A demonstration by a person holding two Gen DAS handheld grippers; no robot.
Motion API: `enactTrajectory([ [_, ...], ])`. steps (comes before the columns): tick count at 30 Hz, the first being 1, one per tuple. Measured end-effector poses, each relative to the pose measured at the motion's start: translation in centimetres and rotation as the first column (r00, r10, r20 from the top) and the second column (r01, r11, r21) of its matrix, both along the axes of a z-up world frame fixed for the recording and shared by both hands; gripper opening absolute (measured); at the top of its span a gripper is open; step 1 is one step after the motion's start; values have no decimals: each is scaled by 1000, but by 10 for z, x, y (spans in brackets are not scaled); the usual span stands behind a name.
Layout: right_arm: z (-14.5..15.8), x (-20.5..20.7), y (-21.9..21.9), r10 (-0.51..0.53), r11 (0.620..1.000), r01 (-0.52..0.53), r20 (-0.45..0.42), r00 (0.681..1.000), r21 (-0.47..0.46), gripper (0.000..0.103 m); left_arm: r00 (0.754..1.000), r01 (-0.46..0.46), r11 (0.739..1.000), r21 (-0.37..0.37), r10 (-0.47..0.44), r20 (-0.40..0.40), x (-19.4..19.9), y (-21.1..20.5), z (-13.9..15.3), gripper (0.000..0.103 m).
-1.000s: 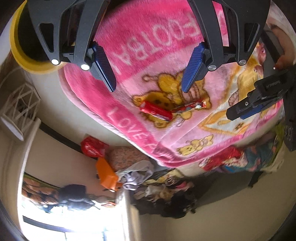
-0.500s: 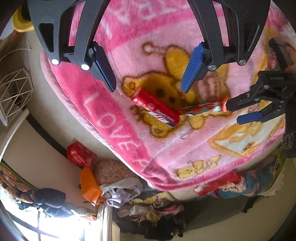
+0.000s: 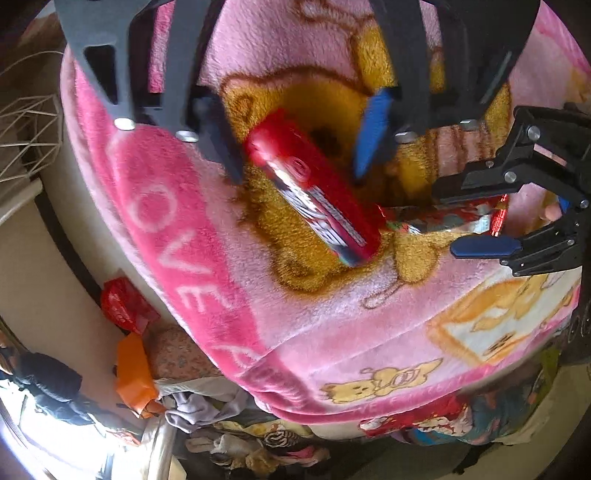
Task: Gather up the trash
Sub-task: 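Grasp the red snack tube with the right gripper while the left grasps the red wrapper, then carry the red tube and red wrapper over the yellow-rimmed bin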
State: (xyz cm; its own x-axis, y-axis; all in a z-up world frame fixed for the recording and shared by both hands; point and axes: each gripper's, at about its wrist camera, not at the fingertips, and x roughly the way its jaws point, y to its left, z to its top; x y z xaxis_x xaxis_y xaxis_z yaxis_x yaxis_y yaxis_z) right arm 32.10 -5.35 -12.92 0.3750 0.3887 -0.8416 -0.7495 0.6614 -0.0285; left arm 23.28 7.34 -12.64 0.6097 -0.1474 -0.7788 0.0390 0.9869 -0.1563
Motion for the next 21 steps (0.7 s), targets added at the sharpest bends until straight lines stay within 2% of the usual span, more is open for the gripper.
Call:
enactTrajectory([
  [4,0,-9,-6,-10,999,11,-6,1000,32,36,1000,-19,1000,12,19,-7,-4,2,-3,26],
  [6,2,-15,-11,-30,998,31,-17,999,56,33,1000,-21,1000,7,22,-12,-7,2,-3,16],
  [8,6,-24,-19,-59,993,63,-45,997,104,31,999,-25,1000,-11,25,-20,-11,2,-2,15],
  [11,12,-40,-30,-101,982,112,-78,992,154,30,999,-38,996,-75,37,-15,-20,1,1,11],
  [14,21,-59,-43,-127,970,143,-93,987,195,29,999,-52,989,-136,53,-1,-34,-5,7,11],
  [21,48,-99,-80,-206,934,225,-96,974,279,28,997,-29,986,-167,39,59,-63,-30,31,10],
])
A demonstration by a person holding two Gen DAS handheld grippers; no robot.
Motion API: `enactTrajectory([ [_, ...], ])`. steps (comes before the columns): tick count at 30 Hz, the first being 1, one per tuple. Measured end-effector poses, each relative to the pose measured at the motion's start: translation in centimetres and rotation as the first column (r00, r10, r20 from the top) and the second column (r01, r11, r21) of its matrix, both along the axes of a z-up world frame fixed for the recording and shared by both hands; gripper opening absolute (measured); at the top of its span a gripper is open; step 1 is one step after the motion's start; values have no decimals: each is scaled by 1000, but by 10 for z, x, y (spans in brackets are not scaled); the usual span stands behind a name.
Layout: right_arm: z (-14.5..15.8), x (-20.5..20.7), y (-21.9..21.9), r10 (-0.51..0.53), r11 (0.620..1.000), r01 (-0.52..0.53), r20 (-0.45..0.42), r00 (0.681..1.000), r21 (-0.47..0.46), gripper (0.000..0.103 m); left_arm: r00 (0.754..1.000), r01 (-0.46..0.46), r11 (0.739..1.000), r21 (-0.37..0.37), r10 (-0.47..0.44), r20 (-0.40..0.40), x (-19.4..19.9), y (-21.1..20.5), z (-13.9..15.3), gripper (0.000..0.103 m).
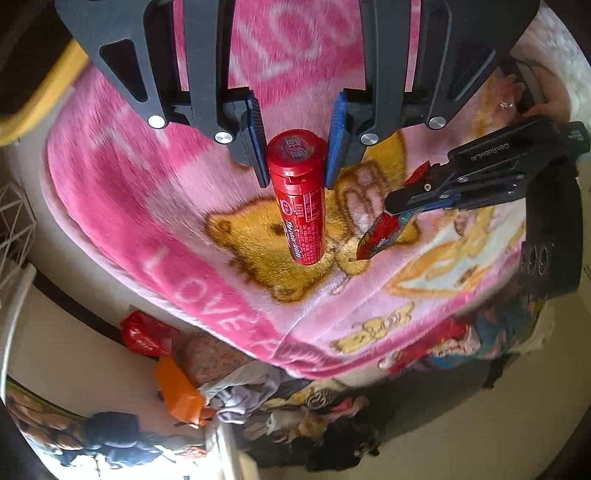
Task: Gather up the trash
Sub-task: 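Carry the red tube and red wrapper over the yellow-rimmed bin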
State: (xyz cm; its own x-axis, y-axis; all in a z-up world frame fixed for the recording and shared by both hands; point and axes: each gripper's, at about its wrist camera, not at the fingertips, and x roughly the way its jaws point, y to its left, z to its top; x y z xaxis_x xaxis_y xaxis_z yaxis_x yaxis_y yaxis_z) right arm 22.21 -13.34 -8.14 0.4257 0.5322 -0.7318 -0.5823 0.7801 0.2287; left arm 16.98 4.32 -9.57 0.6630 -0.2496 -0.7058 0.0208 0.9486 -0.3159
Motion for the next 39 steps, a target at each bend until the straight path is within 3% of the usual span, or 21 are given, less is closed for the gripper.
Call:
enactTrajectory([
  [15,46,-47,-77,-157,986,152,71,985,76,28,982,105,995,-6,-102,156,-25,-63,65,10],
  [39,73,-86,-189,-387,916,365,127,913,166,28,935,275,961,30,-274,226,-40,-155,91,11],
])
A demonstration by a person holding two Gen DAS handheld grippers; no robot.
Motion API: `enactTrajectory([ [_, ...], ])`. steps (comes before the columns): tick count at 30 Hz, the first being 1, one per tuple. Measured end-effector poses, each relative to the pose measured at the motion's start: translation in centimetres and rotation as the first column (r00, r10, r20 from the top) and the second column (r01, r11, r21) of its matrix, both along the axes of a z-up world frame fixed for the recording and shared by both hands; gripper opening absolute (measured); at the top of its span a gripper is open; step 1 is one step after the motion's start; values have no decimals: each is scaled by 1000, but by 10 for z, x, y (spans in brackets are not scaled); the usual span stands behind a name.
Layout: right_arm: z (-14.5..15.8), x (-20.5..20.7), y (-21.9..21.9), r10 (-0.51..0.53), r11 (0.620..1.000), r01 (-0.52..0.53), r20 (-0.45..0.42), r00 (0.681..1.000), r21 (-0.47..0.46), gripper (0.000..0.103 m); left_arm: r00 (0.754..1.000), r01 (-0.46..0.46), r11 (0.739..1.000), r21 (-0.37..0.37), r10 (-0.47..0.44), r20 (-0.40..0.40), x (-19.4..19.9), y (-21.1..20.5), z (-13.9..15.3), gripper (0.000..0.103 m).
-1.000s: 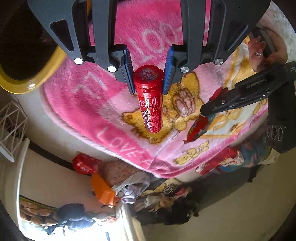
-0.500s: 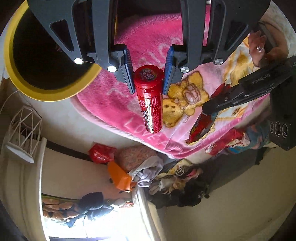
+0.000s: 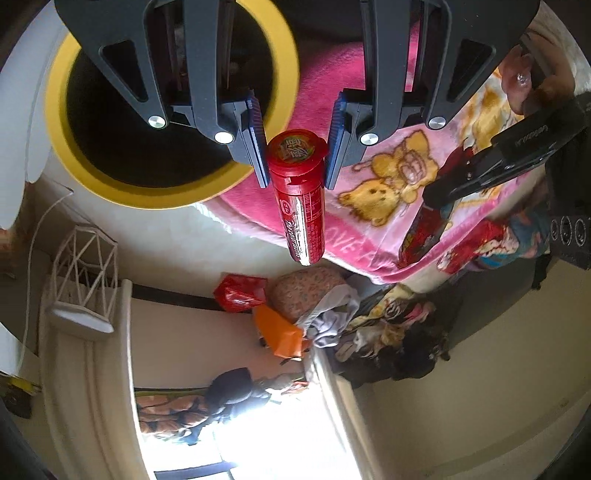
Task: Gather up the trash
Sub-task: 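Carry the red tube and red wrapper over the yellow-rimmed bin, then open both grippers to drop the tube and wrapper into the bin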
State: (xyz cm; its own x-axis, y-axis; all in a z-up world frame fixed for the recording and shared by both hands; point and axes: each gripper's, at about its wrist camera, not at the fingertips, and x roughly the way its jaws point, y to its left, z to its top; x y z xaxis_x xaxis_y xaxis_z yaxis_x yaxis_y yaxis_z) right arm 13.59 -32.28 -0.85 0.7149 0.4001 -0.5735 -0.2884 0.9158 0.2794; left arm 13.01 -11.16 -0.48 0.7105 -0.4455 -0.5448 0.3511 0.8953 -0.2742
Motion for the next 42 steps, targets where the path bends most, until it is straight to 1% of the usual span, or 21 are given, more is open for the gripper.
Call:
enactTrajectory([
  [7,-4,-7,-34,-73,997,73,-8,997,19,28,998,54,998,13,-54,10,-6,-29,2,11],
  [18,-15,-14,-74,-168,985,170,-38,985,36,28,991,133,990,44,-133,8,-9,-67,-3,11],
  [29,-27,-20,-99,-230,971,234,-73,970,46,28,981,191,978,82,-191,-7,-10,-100,-14,11],
  [42,-38,-20,-114,-256,964,261,-105,961,42,28,969,248,961,120,-245,-46,-7,-133,-32,11],
])
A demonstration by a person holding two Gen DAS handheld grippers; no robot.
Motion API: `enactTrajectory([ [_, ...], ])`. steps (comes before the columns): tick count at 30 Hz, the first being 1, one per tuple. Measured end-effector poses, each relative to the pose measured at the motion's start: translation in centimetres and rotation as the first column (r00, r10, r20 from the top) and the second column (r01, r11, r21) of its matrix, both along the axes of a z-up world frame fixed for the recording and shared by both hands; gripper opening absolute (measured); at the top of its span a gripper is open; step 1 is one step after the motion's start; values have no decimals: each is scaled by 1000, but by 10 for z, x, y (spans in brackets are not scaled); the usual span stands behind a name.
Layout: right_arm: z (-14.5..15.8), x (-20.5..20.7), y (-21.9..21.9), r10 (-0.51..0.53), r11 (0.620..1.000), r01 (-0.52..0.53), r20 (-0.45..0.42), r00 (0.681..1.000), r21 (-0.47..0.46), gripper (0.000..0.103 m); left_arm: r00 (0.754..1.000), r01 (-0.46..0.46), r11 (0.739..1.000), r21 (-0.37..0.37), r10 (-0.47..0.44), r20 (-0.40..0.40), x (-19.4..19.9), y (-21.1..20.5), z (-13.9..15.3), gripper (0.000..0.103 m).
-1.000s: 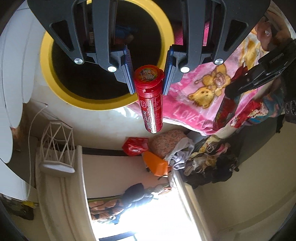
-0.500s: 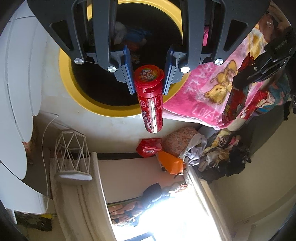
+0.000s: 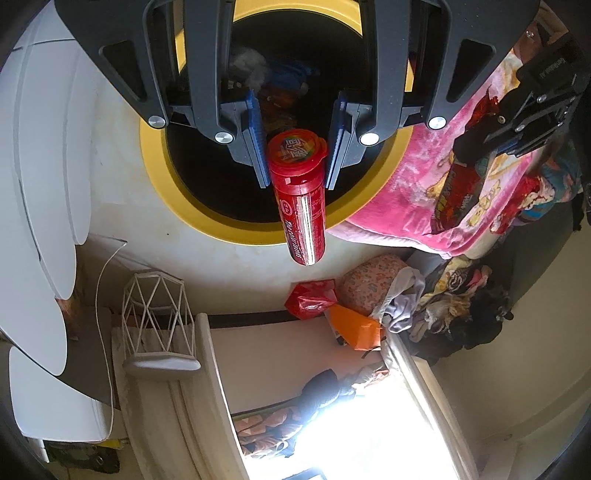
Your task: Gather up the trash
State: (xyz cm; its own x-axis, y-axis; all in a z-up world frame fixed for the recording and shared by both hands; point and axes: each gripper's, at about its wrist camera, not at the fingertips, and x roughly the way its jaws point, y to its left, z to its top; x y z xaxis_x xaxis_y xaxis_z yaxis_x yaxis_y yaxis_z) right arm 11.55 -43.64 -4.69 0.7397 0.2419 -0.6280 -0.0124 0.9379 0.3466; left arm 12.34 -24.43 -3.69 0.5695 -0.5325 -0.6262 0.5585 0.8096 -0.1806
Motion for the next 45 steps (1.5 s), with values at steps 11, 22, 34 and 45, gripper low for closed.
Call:
enactTrajectory([
  [11,-9,1,-11,-25,1000,25,-28,999,0,28,999,35,998,49,-33,-35,8,-22,-21,11],
  [22,-19,3,-17,-33,999,33,-57,998,1,29,994,56,995,79,-48,-93,16,-32,-43,11],
  [34,-19,-1,-22,-62,998,63,-67,996,13,52,996,-2,998,60,7,-87,30,-27,-37,77],
  [45,-9,-17,-26,-88,996,87,-35,996,-30,71,993,-90,995,51,94,-74,27,-10,-22,92],
])
